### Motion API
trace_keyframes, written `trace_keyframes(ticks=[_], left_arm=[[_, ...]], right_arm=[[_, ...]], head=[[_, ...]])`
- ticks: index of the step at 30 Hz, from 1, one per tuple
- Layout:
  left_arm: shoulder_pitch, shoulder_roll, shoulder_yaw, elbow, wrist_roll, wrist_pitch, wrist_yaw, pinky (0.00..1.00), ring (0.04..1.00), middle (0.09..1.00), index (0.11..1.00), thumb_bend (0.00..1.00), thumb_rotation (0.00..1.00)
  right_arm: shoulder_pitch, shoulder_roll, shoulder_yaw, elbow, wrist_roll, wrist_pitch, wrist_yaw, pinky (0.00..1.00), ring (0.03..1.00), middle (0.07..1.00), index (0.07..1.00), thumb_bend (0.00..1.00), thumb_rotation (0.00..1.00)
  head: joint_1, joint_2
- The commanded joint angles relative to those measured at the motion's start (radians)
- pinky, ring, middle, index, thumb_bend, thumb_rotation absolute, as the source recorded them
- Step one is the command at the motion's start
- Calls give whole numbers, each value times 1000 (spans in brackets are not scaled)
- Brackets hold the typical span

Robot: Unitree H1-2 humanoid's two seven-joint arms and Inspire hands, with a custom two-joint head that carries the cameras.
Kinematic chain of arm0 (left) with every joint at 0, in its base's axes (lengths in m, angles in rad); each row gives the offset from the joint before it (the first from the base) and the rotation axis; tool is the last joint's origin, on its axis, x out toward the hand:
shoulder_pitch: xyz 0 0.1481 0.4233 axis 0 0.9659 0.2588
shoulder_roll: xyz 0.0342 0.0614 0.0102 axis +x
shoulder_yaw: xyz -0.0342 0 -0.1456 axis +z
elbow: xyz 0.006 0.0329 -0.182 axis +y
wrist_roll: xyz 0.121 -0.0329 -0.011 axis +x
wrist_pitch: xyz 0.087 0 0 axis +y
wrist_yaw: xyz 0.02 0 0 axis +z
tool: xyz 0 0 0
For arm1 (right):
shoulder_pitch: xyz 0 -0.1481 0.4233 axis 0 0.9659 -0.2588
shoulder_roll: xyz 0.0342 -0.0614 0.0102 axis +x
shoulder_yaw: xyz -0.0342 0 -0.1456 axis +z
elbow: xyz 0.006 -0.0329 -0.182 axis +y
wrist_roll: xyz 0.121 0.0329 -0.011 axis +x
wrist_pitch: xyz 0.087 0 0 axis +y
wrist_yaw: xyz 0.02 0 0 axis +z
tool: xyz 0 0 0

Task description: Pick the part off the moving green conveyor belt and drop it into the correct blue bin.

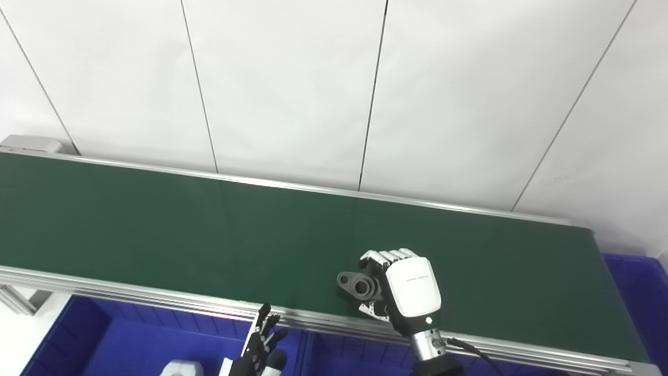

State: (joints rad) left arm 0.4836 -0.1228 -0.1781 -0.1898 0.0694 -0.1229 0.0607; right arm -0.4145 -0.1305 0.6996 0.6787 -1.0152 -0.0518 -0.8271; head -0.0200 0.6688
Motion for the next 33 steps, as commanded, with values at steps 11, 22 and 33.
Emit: trace_keyframes(ticks=[11, 22, 33], left_arm=[[-5, -3, 1, -9, 10, -26, 2, 934, 881, 953, 986, 785, 844], [-16, 7, 9, 4, 0, -31, -3, 961, 889, 959, 994, 771, 858], [-49, 35, 30, 16, -8, -38, -20, 1000, 899, 973, 1000, 765, 892]], right_arm=[[-65, -23, 21, -26, -93, -70, -142, 438, 405, 429, 524, 517, 0], [-16, -110, 15, -233, -162, -70, -144, 438, 412, 428, 529, 516, 0], [65, -140, -17, -376, -199, -50, -121, 438, 409, 433, 537, 515, 0]], head=[[0, -3], [-23, -9], [-124, 28]])
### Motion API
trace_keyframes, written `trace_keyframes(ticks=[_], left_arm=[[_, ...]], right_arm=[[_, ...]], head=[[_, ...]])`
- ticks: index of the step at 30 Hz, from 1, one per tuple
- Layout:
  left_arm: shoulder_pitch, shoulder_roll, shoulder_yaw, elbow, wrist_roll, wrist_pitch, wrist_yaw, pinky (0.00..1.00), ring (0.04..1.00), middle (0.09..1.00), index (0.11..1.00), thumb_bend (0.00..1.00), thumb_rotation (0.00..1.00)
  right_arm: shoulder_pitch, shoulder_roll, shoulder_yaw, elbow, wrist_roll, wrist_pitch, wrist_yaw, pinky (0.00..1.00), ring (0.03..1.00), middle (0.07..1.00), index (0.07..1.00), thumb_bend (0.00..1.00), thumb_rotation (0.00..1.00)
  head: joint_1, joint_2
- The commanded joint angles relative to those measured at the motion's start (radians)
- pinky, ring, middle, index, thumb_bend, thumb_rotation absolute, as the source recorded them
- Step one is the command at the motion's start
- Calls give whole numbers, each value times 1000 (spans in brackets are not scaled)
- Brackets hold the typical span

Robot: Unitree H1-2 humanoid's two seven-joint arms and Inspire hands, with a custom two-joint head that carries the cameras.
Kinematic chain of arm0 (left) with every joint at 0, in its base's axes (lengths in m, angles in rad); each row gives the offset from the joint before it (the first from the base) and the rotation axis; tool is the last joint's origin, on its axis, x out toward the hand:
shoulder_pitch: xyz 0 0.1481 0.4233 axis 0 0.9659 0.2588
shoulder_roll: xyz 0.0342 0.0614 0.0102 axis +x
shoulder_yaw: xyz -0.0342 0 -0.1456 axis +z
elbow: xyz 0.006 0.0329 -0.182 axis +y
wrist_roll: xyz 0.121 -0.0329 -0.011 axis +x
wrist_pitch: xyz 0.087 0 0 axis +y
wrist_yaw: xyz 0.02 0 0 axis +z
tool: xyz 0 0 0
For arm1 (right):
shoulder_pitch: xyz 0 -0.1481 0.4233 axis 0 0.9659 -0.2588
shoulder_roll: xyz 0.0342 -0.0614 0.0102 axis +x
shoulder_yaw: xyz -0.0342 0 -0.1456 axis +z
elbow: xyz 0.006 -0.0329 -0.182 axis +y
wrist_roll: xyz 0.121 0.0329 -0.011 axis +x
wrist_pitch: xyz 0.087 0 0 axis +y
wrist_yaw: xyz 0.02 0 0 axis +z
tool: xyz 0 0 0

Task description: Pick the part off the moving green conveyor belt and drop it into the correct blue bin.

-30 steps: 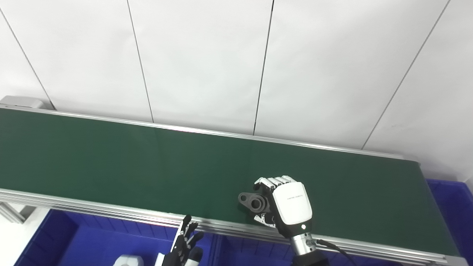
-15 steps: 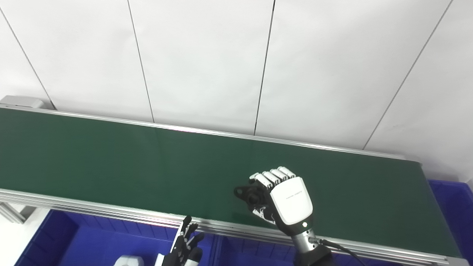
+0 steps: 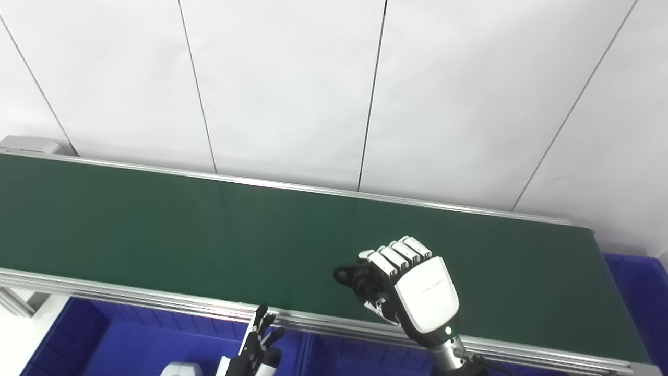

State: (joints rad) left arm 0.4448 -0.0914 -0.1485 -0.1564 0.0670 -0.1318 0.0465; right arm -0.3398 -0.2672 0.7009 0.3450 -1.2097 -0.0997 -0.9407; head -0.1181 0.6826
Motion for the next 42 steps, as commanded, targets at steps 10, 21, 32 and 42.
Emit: trace_keyframes(ticks=[10, 21, 32, 42], left_arm=[[-81, 9, 25, -68, -38, 69, -23, 1000, 965, 999, 1000, 651, 990], [-124, 15, 33, -43, -29, 59, -23, 1000, 970, 1000, 1000, 671, 1000], [-100, 8, 24, -66, -2, 83, -15, 1000, 956, 1000, 1000, 678, 1000], [-87, 13, 26, -75, -4, 84, -20, 1000, 958, 1000, 1000, 686, 1000]], right_arm=[[21, 20, -63, -132, -21, 6, 47, 432, 407, 435, 539, 515, 0], [86, 27, -64, -107, -44, -3, -3, 441, 406, 429, 533, 516, 0], [136, 13, -57, -74, -40, -21, -18, 442, 410, 428, 533, 516, 0], [214, -14, 8, -26, -51, -37, -24, 432, 407, 429, 537, 516, 0]], head=[[-161, 185], [-157, 187], [-130, 171], [-128, 163]])
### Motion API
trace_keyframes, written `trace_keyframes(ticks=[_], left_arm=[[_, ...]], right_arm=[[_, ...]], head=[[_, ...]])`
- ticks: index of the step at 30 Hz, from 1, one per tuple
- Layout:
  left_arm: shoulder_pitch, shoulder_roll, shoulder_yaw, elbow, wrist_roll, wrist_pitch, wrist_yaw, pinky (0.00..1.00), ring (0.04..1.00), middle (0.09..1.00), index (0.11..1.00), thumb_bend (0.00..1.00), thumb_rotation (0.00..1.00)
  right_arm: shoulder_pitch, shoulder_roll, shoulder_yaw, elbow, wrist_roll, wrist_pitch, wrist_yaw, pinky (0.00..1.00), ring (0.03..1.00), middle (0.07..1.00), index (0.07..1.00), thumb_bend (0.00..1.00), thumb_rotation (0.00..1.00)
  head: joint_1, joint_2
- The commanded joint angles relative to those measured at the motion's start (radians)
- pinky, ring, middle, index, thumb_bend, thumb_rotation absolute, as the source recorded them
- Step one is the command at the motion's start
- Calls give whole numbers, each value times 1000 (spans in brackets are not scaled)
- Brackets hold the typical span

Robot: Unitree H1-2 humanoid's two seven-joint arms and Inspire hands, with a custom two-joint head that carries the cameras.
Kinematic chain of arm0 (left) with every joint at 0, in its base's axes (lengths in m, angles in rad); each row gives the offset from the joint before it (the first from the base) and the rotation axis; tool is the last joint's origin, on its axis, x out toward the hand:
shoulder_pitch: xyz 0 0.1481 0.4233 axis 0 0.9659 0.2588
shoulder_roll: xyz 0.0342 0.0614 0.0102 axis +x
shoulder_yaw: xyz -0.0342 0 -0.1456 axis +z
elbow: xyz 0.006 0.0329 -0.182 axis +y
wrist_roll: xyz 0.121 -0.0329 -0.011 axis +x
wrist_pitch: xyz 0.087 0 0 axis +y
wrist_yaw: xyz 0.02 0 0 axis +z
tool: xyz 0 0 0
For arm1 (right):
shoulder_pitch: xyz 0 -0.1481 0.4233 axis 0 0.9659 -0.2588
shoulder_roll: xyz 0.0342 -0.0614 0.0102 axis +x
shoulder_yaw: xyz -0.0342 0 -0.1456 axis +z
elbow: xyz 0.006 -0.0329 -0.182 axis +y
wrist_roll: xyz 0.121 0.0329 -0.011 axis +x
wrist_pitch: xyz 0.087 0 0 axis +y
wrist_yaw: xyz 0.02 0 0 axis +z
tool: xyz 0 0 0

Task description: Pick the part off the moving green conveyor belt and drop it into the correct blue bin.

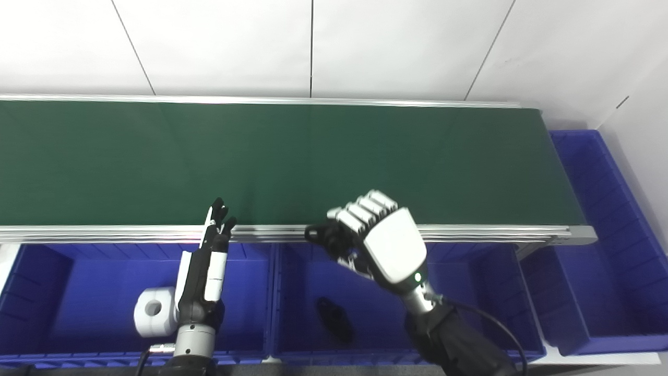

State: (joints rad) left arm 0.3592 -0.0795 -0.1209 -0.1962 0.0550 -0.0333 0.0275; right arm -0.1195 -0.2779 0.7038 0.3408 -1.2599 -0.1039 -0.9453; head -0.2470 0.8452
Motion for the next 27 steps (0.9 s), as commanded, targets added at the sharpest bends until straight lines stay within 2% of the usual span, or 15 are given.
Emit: trace_keyframes(ticks=[1, 7, 13, 16, 20, 22, 23, 24, 27], left_arm=[[-1, 1, -3, -35, 8, -15, -2, 1000, 958, 1000, 1000, 686, 1000], [-1, -9, -4, -33, -1, -10, 1, 1000, 961, 1000, 1000, 693, 998], [-10, -19, -10, -15, 9, -31, 6, 1000, 963, 1000, 1000, 684, 1000], [-10, -29, -11, -13, 7, -35, 12, 1000, 962, 1000, 1000, 677, 1000], [-7, -37, -12, -12, 8, -36, 17, 1000, 959, 1000, 1000, 683, 1000], [-4, -40, -10, -13, 7, -38, 16, 1000, 961, 1000, 1000, 692, 999], [-3, -40, -9, -13, 7, -39, 15, 1000, 959, 1000, 1000, 694, 1000], [-2, -40, -7, -13, 7, -39, 14, 1000, 956, 1000, 1000, 691, 1000], [0, -40, -3, -19, -3, -30, 10, 1000, 955, 1000, 1000, 682, 1000]], right_arm=[[1, -9, 15, -15, -8, -30, -17, 433, 406, 429, 537, 516, 0], [35, -31, 53, 13, -11, -35, 0, 447, 413, 422, 529, 518, 0], [42, -59, 94, 107, 10, -73, 63, 463, 423, 431, 532, 518, 0], [38, -66, 110, 149, 8, -77, 82, 503, 425, 442, 531, 519, 0], [34, -58, 109, 206, 21, -71, 99, 532, 432, 436, 525, 519, 0], [39, -53, 100, 216, 38, -56, 136, 557, 491, 453, 520, 523, 11], [44, -49, 94, 216, 42, -40, 152, 602, 581, 576, 613, 650, 221], [49, -45, 88, 214, 44, -23, 165, 689, 712, 724, 720, 772, 397], [63, -32, 74, 218, 38, 18, 175, 957, 932, 950, 903, 884, 633]], head=[[3, -1], [-2, -3], [1, -13], [5, -16], [11, -20], [12, -20], [12, -21], [13, -21], [13, -20]])
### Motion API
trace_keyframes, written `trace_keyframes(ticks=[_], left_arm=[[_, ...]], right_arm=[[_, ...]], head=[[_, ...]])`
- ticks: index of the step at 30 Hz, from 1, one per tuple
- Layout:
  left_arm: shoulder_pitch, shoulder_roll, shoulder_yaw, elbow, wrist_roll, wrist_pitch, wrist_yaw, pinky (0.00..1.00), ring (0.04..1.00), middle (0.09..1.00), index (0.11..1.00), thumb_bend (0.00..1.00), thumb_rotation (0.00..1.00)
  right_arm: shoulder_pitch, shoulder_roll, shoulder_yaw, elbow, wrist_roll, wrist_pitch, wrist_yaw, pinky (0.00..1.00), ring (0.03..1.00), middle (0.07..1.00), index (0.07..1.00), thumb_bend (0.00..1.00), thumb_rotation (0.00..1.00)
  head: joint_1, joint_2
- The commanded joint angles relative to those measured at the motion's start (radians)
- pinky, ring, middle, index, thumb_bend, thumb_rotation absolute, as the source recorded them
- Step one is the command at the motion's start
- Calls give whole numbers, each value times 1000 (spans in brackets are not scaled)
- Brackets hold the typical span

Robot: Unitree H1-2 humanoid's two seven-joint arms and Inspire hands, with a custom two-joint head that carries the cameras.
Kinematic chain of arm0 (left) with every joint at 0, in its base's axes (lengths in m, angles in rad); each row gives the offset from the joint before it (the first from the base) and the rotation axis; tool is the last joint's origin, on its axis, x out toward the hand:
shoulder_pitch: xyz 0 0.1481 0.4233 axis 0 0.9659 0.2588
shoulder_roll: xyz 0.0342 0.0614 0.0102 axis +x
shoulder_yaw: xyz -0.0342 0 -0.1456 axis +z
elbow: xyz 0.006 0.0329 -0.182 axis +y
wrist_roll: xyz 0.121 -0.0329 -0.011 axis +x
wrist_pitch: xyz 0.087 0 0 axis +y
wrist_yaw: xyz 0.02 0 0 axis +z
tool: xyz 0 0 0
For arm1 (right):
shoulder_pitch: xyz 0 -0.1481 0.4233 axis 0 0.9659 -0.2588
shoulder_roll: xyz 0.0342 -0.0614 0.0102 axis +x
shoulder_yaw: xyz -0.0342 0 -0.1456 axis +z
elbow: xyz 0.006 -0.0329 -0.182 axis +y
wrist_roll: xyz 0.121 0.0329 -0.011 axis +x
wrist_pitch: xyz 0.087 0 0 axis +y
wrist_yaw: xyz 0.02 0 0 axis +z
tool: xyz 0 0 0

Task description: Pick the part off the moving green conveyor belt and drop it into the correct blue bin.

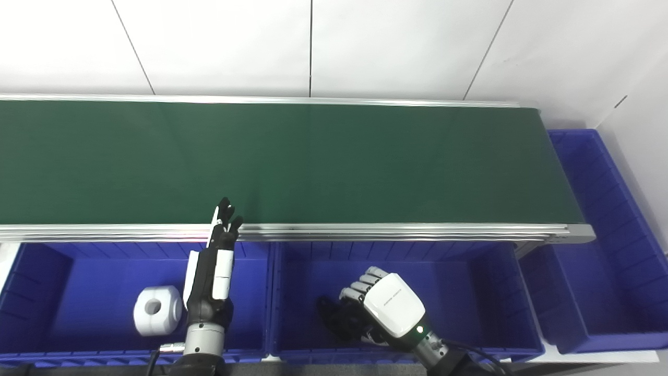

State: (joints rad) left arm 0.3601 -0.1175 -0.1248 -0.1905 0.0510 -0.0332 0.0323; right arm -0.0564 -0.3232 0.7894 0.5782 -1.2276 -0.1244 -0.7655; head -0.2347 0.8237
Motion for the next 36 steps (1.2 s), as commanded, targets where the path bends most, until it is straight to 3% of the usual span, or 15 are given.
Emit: trace_keyframes(ticks=[1, 6, 17, 20, 23, 24, 25, 28, 29, 34, 36], left_arm=[[0, -3, 2, -27, 0, -27, 5, 1000, 956, 1000, 1000, 682, 1000], [0, 1, 3, -33, 4, -18, 3, 1000, 955, 1000, 1000, 687, 1000], [-5, 3, 5, -18, -5, -28, 0, 1000, 955, 1000, 1000, 683, 994], [-5, 3, 3, -10, 3, -36, 3, 1000, 952, 1000, 1000, 681, 996], [-3, 1, 2, -1, 4, -48, 3, 1000, 950, 1000, 1000, 687, 992], [-1, 1, 0, -1, 5, -49, 4, 1000, 950, 1000, 1000, 687, 991], [0, 0, -1, -1, 6, -49, 4, 1000, 950, 1000, 1000, 681, 996], [9, -5, -3, -3, 9, -46, 7, 1000, 949, 1000, 1000, 654, 997], [11, -6, -4, -1, 11, -50, 9, 1000, 945, 1000, 1000, 656, 989], [17, -2, -11, 9, 36, -67, 11, 1000, 942, 1000, 1000, 646, 995], [17, 0, -11, 17, 42, -77, 12, 1000, 942, 1000, 1000, 646, 999]], right_arm=[[3, 15, -15, -20, 5, 46, 2, 983, 970, 980, 946, 902, 686], [7, 20, -17, -26, 0, 63, 14, 1000, 991, 1000, 992, 954, 750], [-1, 25, -19, -16, 10, 46, 8, 1000, 975, 1000, 979, 965, 729], [-9, 23, -11, -2, 26, -19, -66, 1000, 930, 965, 951, 929, 722], [-9, 14, -6, -20, 54, -75, -87, 889, 878, 928, 926, 854, 742], [-10, 6, -1, -44, 64, -114, -103, 872, 872, 924, 923, 844, 741], [-10, 0, 2, -61, 71, -143, -115, 777, 832, 901, 895, 795, 776], [-7, -16, 19, -143, 165, -302, -119, 746, 833, 905, 879, 730, 787], [-4, -19, 32, -183, 200, -330, -123, 716, 822, 900, 879, 715, 834], [21, -9, 72, -369, 308, -345, -197, 675, 789, 855, 840, 738, 916], [42, 1, 65, -437, 383, -345, -190, 650, 785, 864, 861, 743, 950]], head=[[0, 1], [-4, 0], [-4, -10], [5, -25], [13, -31], [20, -38], [20, -38], [38, -56], [45, -63], [65, -88], [69, -101]])
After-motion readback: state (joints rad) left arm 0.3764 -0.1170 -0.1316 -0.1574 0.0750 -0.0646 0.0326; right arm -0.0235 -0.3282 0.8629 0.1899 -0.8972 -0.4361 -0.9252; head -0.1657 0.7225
